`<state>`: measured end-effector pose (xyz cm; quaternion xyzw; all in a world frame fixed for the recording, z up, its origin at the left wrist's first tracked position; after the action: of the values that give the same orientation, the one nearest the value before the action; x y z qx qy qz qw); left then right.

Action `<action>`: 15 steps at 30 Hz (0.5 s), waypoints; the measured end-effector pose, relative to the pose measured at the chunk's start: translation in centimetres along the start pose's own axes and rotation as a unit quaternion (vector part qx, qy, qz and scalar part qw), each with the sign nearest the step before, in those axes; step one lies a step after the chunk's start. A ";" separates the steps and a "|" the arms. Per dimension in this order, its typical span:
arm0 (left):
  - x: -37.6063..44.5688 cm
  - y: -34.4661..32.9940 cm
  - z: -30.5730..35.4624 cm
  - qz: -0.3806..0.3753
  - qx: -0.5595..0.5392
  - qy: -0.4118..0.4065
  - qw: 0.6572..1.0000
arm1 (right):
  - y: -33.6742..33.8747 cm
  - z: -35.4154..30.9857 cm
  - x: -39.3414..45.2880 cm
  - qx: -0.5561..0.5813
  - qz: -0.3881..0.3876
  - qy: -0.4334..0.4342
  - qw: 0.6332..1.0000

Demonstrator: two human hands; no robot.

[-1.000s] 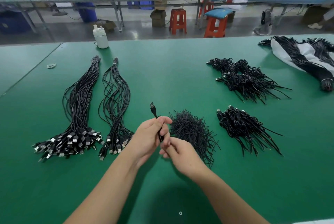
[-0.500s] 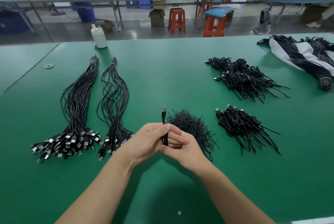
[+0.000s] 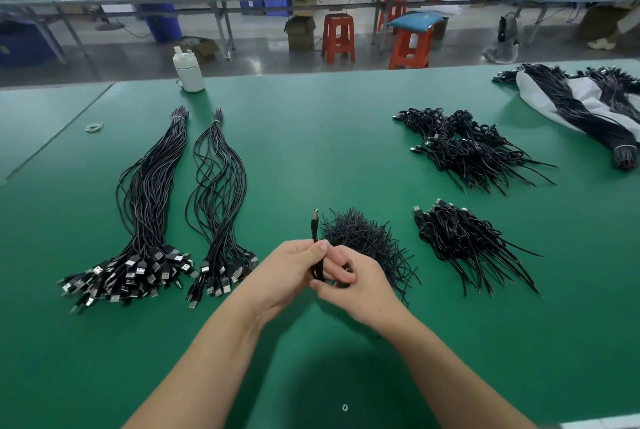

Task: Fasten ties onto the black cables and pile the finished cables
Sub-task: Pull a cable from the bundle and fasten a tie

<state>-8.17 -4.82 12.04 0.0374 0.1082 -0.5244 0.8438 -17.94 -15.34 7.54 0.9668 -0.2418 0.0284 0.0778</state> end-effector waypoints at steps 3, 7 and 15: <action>-0.1 0.9 0.5 -0.073 0.009 0.028 0.997 | 0.1 0.0 -0.2 0.014 -0.021 0.004 1.000; -0.1 1.5 0.4 -0.087 -0.005 0.048 0.995 | -0.1 0.3 -0.3 0.018 -0.019 -0.010 1.000; 0.3 0.7 -0.2 0.062 0.121 0.053 0.989 | 0.6 0.6 -0.1 -0.094 -0.002 0.006 0.996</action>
<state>-7.45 -4.69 11.70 0.1736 0.0860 -0.4775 0.8570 -18.32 -15.90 6.98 0.9556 -0.2406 0.0115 0.1695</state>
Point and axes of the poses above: each hand's wrist, its own x-axis towards the middle knuckle, its own y-axis out of the back of the hand, z = x × y, the point moved 1 cm from there along x, towards the middle knuckle, and after that the axes turned 11 degrees about x, right-handed, at the moved point
